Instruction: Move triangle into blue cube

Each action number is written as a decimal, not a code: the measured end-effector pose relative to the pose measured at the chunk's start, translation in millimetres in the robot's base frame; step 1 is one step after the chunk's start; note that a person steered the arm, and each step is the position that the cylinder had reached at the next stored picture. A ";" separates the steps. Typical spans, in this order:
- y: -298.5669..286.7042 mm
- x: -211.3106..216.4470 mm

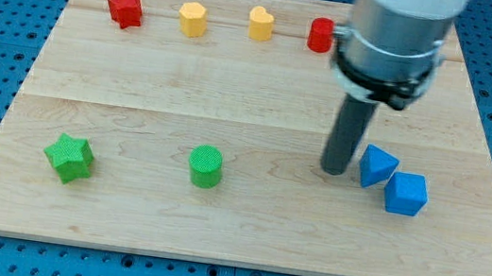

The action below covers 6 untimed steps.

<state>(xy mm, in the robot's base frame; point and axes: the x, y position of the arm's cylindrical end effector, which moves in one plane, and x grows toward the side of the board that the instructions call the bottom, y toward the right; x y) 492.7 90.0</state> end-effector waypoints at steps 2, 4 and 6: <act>36.7 -19.5; -20.4 3.0; 35.6 43.4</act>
